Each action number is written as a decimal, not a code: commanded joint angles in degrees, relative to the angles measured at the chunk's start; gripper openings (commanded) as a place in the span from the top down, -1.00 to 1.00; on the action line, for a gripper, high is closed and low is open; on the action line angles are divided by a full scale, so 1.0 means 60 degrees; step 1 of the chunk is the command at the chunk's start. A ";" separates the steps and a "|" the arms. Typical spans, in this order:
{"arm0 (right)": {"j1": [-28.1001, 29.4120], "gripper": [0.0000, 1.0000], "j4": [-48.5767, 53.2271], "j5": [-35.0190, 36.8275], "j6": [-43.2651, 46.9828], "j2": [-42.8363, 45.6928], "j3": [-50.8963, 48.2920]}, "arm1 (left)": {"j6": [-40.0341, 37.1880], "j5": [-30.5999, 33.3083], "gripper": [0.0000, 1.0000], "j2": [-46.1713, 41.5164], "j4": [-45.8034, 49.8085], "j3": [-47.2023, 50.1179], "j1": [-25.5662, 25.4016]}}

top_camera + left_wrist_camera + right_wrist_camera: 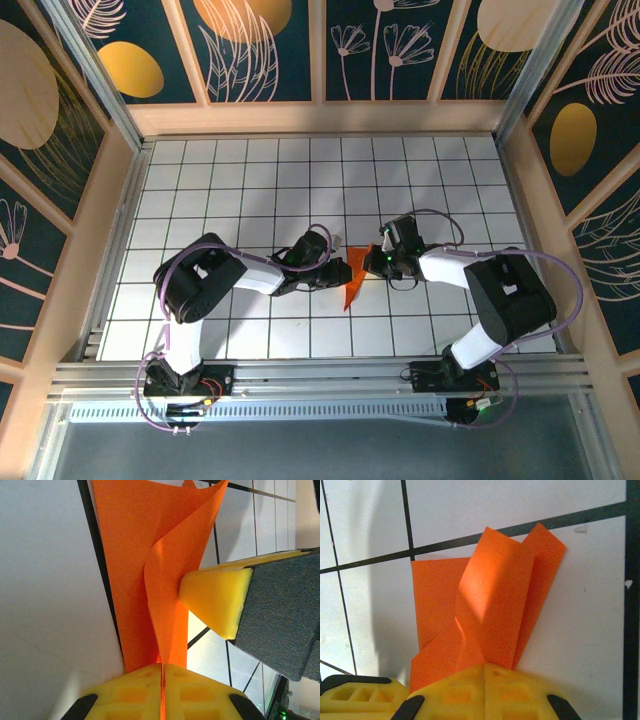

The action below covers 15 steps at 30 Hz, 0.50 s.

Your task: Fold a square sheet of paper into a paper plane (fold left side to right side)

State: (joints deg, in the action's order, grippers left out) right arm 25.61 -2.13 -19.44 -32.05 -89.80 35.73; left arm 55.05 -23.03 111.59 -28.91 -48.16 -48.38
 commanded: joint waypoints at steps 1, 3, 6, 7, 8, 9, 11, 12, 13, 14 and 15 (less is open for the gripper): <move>-0.0033 1.00 0.0355 0.0094 0.0124 -0.0332 -0.0356 | -0.0151 0.0485 0.77 0.0081 0.0494 0.0258 -0.0228; -0.0049 1.00 0.0384 0.0091 0.0208 -0.0405 -0.0409 | -0.0176 0.0677 0.73 -0.0374 0.0617 0.0354 -0.0228; -0.0041 1.00 0.0399 0.0120 0.0281 -0.0472 -0.0482 | -0.0343 0.1054 0.61 -0.1136 0.1221 0.0322 -0.0214; -0.0040 1.00 0.0382 0.0120 0.0287 -0.0462 -0.0500 | -0.0370 0.1155 0.56 -0.1390 0.1376 0.0311 -0.0212; -0.0045 1.00 0.0356 0.0109 0.0284 -0.0469 -0.0532 | -0.0391 0.1287 0.51 -0.1663 0.1562 0.0305 -0.0193; -0.0035 1.00 0.0344 0.0106 0.0299 -0.0465 -0.0547 | -0.0427 0.1403 0.47 -0.1914 0.1764 0.0278 -0.0197; -0.0047 1.00 0.0291 0.0081 0.0295 -0.0472 -0.0572 | -0.0471 0.1524 0.42 -0.2315 0.2140 0.0227 -0.0182; -0.0048 1.00 0.0283 0.0065 0.0309 -0.0472 -0.0578 | -0.0482 0.1538 0.42 -0.2611 0.2304 0.0220 -0.0180; -0.0049 1.00 0.0260 0.0051 0.0317 -0.0449 -0.0578 | -0.0489 0.1490 0.42 -0.2754 0.2394 0.0219 -0.0176; -0.0045 1.00 0.0254 0.0033 0.0336 -0.0444 -0.0577 | -0.0463 0.1392 0.45 -0.2894 0.2422 0.0266 -0.0184; -0.0049 1.00 0.0269 0.0046 0.0347 -0.0456 -0.0583 | -0.0401 0.1260 0.50 -0.3011 0.2391 0.0317 -0.0191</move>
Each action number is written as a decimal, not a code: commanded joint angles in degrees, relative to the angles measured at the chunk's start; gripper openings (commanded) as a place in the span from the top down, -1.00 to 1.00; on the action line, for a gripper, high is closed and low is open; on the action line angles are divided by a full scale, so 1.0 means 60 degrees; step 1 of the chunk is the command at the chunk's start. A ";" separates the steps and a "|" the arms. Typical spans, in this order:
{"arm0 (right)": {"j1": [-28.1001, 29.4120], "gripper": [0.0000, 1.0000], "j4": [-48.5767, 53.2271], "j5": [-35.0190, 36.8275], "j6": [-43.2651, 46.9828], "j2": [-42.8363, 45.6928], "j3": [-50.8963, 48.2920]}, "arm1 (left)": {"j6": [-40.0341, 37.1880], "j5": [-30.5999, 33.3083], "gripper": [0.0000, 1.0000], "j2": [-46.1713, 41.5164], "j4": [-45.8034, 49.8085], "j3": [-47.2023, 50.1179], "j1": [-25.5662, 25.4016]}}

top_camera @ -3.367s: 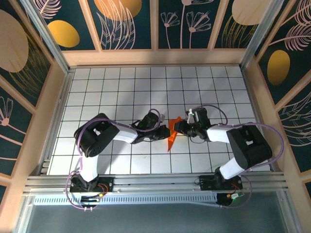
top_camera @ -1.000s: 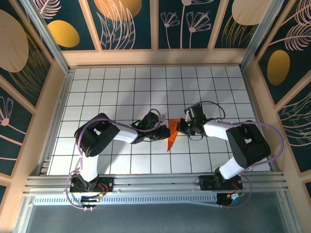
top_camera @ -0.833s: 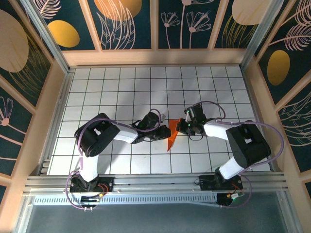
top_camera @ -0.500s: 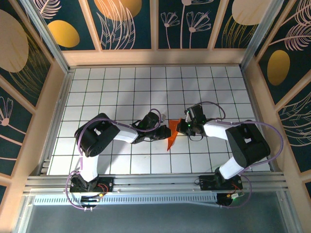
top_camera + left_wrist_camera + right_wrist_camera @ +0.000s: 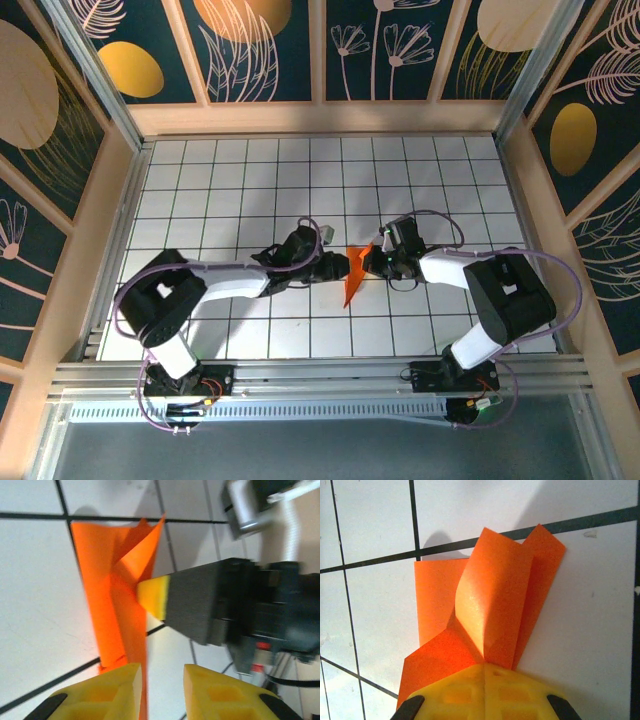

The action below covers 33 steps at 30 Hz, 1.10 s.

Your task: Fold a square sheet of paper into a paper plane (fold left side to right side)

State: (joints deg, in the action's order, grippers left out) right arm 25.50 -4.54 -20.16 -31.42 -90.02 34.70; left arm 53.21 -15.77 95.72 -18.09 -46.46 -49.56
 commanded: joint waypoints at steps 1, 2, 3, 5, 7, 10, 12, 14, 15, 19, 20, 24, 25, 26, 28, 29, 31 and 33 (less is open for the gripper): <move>-0.0031 1.00 0.0680 0.0181 0.0245 -0.0420 -0.0414 | -0.0038 -0.0091 0.55 -0.0443 0.0527 0.0096 0.0013; -0.0027 1.00 0.0682 0.0182 0.0270 -0.0414 -0.0421 | 0.0026 -0.0276 0.61 -0.0497 0.0404 0.0159 0.0002; -0.0031 1.00 0.0693 0.0207 0.0263 -0.0415 -0.0422 | 0.0087 -0.0495 0.65 -0.0514 0.0261 0.0217 -0.0001; -0.0028 1.00 0.0686 0.0211 0.0271 -0.0418 -0.0429 | 0.0232 -0.0938 0.73 -0.0421 -0.0087 0.0284 -0.0002; -0.0027 1.00 0.0697 0.0211 0.0270 -0.0425 -0.0421 | 0.0355 -0.1290 0.79 -0.0228 -0.0408 0.0287 -0.0015; -0.0028 1.00 0.0724 0.0211 0.0271 -0.0411 -0.0407 | 0.0466 -0.1593 0.82 0.0152 -0.0660 0.0181 -0.0031; -0.0013 1.00 0.0754 0.0212 0.0285 -0.0409 -0.0385 | 0.0505 -0.1702 0.84 0.0362 -0.0700 0.0080 -0.0031; -0.0016 1.00 0.0756 0.0211 0.0281 -0.0401 -0.0391 | 0.0544 -0.1767 0.84 0.0727 -0.0788 0.0053 -0.0045; -0.0015 1.00 0.0769 0.0222 0.0298 -0.0389 -0.0378 | 0.0565 -0.1819 0.85 0.0824 -0.0843 0.0053 -0.0043; -0.0016 1.00 0.0814 0.0248 0.0313 -0.0384 -0.0363 | 0.0660 -0.1868 0.86 0.1128 -0.0977 0.0089 -0.0121; -0.0007 1.00 0.0800 0.0226 0.0315 -0.0381 -0.0352 | 0.0681 -0.1881 0.86 0.1195 -0.0982 0.0094 -0.0146; -0.0016 1.00 0.0814 0.0229 0.0329 -0.0392 -0.0337 | 0.0813 -0.1914 0.87 0.1437 -0.1112 0.0138 -0.0260; -0.0016 1.00 0.0825 0.0226 0.0330 -0.0393 -0.0334 | 0.0841 -0.1926 0.87 0.1454 -0.1173 0.0165 -0.0301; -0.0012 1.00 0.0819 0.0234 0.0344 -0.0382 -0.0334 | 0.0892 -0.1922 0.87 0.1491 -0.1245 0.0218 -0.0329; -0.0012 1.00 0.0846 0.0226 0.0366 -0.0390 -0.0319 | 0.0972 -0.1912 0.87 0.1500 -0.1338 0.0301 -0.0395; -0.0008 1.00 0.0848 0.0226 0.0370 -0.0385 -0.0294 | 0.1010 -0.1897 0.87 0.1503 -0.1380 0.0359 -0.0422; -0.0016 1.00 0.0872 0.0233 0.0382 -0.0395 -0.0290 | 0.1086 -0.1869 0.87 0.1522 -0.1466 0.0454 -0.0455; -0.0015 1.00 0.0881 0.0240 0.0403 -0.0418 -0.0262 | 0.1157 -0.1852 0.87 0.1560 -0.1543 0.0512 -0.0523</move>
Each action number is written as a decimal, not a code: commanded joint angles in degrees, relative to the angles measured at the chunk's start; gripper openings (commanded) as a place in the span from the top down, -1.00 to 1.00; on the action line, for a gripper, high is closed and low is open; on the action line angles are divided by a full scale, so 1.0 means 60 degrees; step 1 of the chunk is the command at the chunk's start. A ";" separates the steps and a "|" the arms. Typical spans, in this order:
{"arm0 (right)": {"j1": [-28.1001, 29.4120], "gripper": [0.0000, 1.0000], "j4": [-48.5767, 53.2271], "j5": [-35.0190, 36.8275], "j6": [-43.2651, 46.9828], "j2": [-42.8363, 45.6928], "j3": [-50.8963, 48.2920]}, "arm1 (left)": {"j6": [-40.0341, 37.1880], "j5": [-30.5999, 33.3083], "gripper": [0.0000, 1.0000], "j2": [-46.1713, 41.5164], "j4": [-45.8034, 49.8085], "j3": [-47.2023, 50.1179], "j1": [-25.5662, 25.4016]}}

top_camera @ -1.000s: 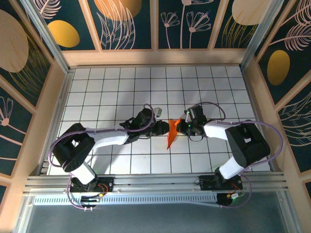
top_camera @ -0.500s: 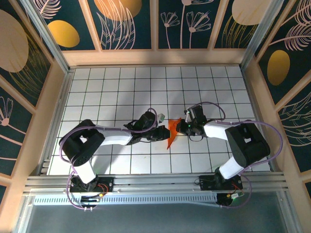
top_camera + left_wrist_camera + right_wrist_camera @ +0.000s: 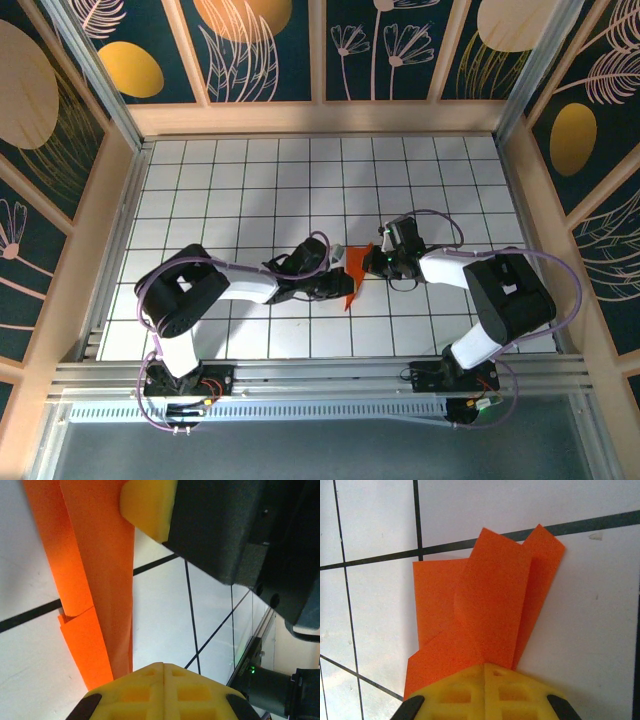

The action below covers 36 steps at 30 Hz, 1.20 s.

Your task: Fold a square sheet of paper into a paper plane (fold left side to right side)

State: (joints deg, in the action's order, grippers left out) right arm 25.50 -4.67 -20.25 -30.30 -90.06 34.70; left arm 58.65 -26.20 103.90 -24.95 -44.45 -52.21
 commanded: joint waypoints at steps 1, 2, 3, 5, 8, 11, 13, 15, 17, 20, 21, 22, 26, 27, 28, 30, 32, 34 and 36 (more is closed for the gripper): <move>-0.0015 1.00 0.0901 0.0255 0.0224 -0.0413 -0.0248 | 0.0286 -0.0109 0.87 0.0227 -0.0433 0.0193 -0.0128; -0.0015 1.00 0.0909 0.0247 0.0232 -0.0421 -0.0245 | 0.0315 -0.0116 0.88 0.0249 -0.0468 0.0198 -0.0158; -0.0016 1.00 0.0910 0.0240 0.0236 -0.0425 -0.0233 | 0.0347 -0.0105 0.88 0.0287 -0.0514 0.0214 -0.0190; -0.0016 1.00 0.0899 0.0242 0.0228 -0.0440 -0.0231 | 0.0416 -0.0086 0.88 0.0321 -0.0580 0.0241 -0.0250; -0.0016 1.00 0.0909 0.0225 0.0243 -0.0436 -0.0208 | 0.0477 -0.0038 0.88 0.0361 -0.0664 0.0266 -0.0321; -0.0009 1.00 0.0910 0.0226 0.0243 -0.0444 -0.0209 | 0.0565 -0.0016 0.88 0.0407 -0.0784 0.0303 -0.0379; -0.0016 1.00 0.0913 0.0226 0.0235 -0.0450 -0.0209 | 0.0623 -0.0001 0.88 0.0423 -0.0861 0.0307 -0.0419; -0.0016 1.00 0.0909 0.0198 0.0261 -0.0467 -0.0217 | 0.0675 0.0021 0.88 0.0420 -0.0937 0.0319 -0.0449; -0.0016 1.00 0.0908 0.0196 0.0278 -0.0464 -0.0209 | 0.0791 0.0063 0.86 0.0278 -0.1151 0.0419 -0.0446; -0.0016 1.00 0.0905 0.0188 0.0290 -0.0434 -0.0220 | 0.0783 0.0382 0.77 -0.0285 -0.1115 0.0582 -0.0427; -0.0016 1.00 0.0921 0.0196 0.0290 -0.0437 -0.0211 | 0.0750 0.0487 0.73 -0.0465 -0.1035 0.0608 -0.0408; -0.0011 1.00 0.0917 0.0196 0.0286 -0.0418 -0.0231 | 0.0728 0.0592 0.67 -0.0681 -0.0925 0.0650 -0.0383; -0.0015 1.00 0.0920 0.0196 0.0294 -0.0422 -0.0217 | 0.0796 0.1024 0.49 -0.1499 -0.0628 0.1033 -0.0288; -0.0015 1.00 0.0938 0.0196 0.0290 -0.0429 -0.0216 | 0.0836 0.1120 0.48 -0.1612 -0.0579 0.1137 -0.0285; -0.0012 1.00 0.0924 0.0196 0.0289 -0.0428 -0.0216 | 0.0891 0.1185 0.47 -0.1718 -0.0562 0.1268 -0.0290; -0.0007 1.00 0.0910 0.0169 0.0279 -0.0422 -0.0217 | 0.1007 0.1258 0.46 -0.1810 -0.0589 0.1491 -0.0280; 0.0010 1.00 0.0819 0.0097 0.0250 -0.0387 -0.0240 | 0.1057 0.1245 0.43 -0.1753 -0.0617 0.1593 -0.0289; -0.0001 1.00 0.0745 0.0022 0.0215 -0.0333 -0.0275 | 0.1050 0.1255 0.39 -0.1622 -0.0617 0.1546 -0.0290; 0.0011 1.00 0.0739 0.0019 0.0202 -0.0283 -0.0275 | 0.1030 0.1249 0.36 -0.1461 -0.0689 0.1427 -0.0292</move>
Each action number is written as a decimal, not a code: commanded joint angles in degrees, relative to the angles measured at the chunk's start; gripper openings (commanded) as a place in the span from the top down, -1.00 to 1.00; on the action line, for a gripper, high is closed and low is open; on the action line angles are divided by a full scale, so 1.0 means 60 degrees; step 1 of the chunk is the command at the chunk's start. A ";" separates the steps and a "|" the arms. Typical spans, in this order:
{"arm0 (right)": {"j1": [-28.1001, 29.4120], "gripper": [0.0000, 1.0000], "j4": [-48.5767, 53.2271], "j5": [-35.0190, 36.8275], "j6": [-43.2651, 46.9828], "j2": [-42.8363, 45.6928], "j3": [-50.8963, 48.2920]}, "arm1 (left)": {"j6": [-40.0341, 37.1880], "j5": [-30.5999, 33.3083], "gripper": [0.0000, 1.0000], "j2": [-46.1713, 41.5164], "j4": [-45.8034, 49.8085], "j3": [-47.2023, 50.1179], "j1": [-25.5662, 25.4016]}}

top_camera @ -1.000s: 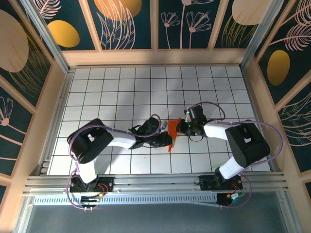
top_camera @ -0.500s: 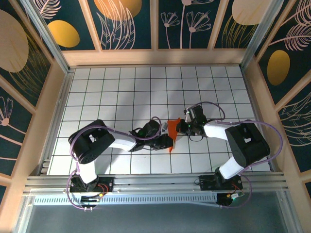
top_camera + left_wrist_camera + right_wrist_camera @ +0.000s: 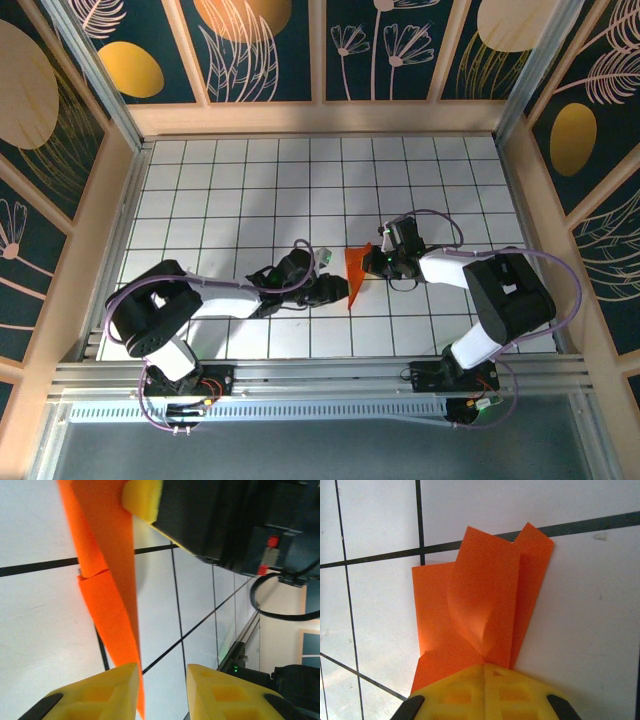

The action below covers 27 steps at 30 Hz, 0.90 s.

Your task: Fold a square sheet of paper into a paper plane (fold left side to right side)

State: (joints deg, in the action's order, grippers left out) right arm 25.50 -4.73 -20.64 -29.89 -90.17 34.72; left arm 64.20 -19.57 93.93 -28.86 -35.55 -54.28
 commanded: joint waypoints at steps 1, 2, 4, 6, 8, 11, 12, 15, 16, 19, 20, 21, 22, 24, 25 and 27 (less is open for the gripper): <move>0.0015 1.00 0.0759 0.0086 0.0133 -0.0248 -0.0279 | 0.0096 0.0120 0.34 0.0308 -0.0079 -0.0154 0.0058; 0.0021 1.00 0.0785 0.0097 0.0133 -0.0226 -0.0265 | 0.0053 0.0120 0.32 0.0403 -0.0088 -0.0269 0.0056; 0.0019 1.00 0.0794 0.0115 0.0148 -0.0211 -0.0264 | -0.0005 0.0127 0.29 0.0590 -0.0060 -0.0456 0.0058; 0.0023 1.00 0.0796 0.0118 0.0148 -0.0204 -0.0279 | -0.0028 0.0135 0.28 0.0649 -0.0093 -0.0601 0.0058; 0.0028 1.00 0.0789 0.0115 0.0148 -0.0186 -0.0279 | -0.0011 0.0093 0.29 0.1069 -0.0180 -0.0697 0.0062; 0.0029 1.00 0.0710 0.0042 0.0120 -0.0089 -0.0305 | 0.0099 -0.0002 0.44 0.1233 -0.0522 -0.0663 0.0054; 0.0039 1.00 0.0715 0.0042 0.0111 -0.0062 -0.0306 | 0.0116 -0.0004 0.50 0.1249 -0.0584 -0.0652 0.0056; 0.0028 1.00 0.0673 -0.0036 0.0104 0.0066 -0.0280 | 0.0087 0.0021 0.68 0.1209 -0.0597 -0.0608 0.0059; 0.0036 1.00 0.0629 -0.0098 0.0090 0.0120 -0.0279 | 0.0046 0.0019 0.75 0.1206 -0.0582 -0.0608 0.0058; -0.0002 0.92 0.0414 -0.0296 0.0002 0.0441 -0.0247 | -0.0001 0.0022 0.90 0.1169 -0.0533 -0.0544 0.0060; -0.0032 0.87 0.0369 -0.0365 0.0001 0.0601 -0.0224 | -0.0015 0.0050 0.92 0.1128 -0.0509 -0.0514 0.0053; -0.0053 0.84 0.0325 -0.0420 0.0011 0.0770 -0.0207 | -0.0022 0.0067 0.93 0.1090 -0.0473 -0.0477 0.0060; -0.0094 0.79 0.0276 -0.0482 0.0027 0.0957 -0.0189 | -0.0050 0.0108 0.94 0.1034 -0.0429 -0.0426 0.0054; -0.0207 0.71 0.0253 -0.0563 0.0056 0.1316 -0.0176 | -0.0064 0.0184 0.95 0.0911 -0.0361 -0.0305 0.0056; -0.0272 0.67 0.0272 -0.0615 0.0096 0.1470 -0.0187 | -0.0078 0.0214 0.96 0.0851 -0.0347 -0.0246 0.0057; -0.0436 0.58 0.0298 -0.0730 0.0168 0.1727 -0.0233 | -0.0135 0.0217 0.96 0.0776 -0.0368 -0.0155 0.0063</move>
State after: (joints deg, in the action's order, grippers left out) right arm 24.18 -3.36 -23.44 -29.89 -82.63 33.95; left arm 64.58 -18.87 100.31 -30.39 -37.56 -54.28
